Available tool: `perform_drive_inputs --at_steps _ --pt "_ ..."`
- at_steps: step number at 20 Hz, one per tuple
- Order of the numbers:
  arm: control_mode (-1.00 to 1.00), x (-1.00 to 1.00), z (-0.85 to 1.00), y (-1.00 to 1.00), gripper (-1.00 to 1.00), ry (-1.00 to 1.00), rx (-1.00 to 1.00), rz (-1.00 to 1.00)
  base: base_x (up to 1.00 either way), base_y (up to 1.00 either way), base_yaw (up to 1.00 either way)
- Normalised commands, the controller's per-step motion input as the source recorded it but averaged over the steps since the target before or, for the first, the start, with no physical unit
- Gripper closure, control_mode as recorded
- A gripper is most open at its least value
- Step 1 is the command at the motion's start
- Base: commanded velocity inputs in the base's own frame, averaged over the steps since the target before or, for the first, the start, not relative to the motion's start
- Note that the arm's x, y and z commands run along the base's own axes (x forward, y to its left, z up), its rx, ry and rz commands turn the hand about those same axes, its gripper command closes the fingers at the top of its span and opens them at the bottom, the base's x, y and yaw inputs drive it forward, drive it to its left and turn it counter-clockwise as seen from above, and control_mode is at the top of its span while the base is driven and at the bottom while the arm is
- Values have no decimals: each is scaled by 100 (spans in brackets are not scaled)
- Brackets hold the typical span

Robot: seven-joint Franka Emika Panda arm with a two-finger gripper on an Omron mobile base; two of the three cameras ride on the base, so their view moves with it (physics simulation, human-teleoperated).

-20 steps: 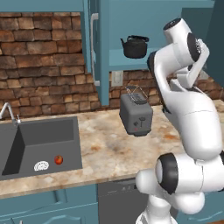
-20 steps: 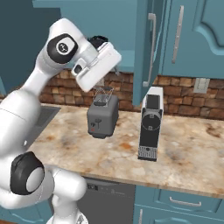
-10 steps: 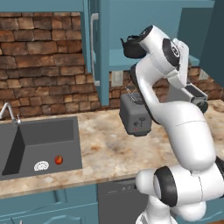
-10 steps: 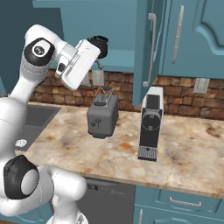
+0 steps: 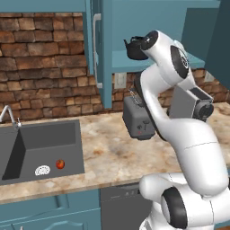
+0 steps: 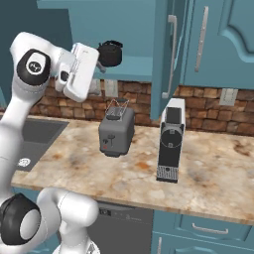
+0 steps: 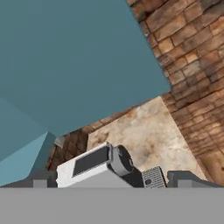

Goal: Open the cabinet, pick the kettle from the cabinet, and place it in the sink.

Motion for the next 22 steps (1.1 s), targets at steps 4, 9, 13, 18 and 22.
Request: perform_drive_inputs --at_steps 4,9,13,18,22 --pt "-100 2 16 8 -100 16 0 21 0 0 0" --pt "-100 2 16 8 -100 20 4 23 0 0 0" --pt "-100 6 18 9 -100 15 0 24 0 0 0" --pt "-100 11 20 4 -100 10 0 26 0 0 0" --pt "-100 8 13 7 -100 8 0 24 0 0 0"
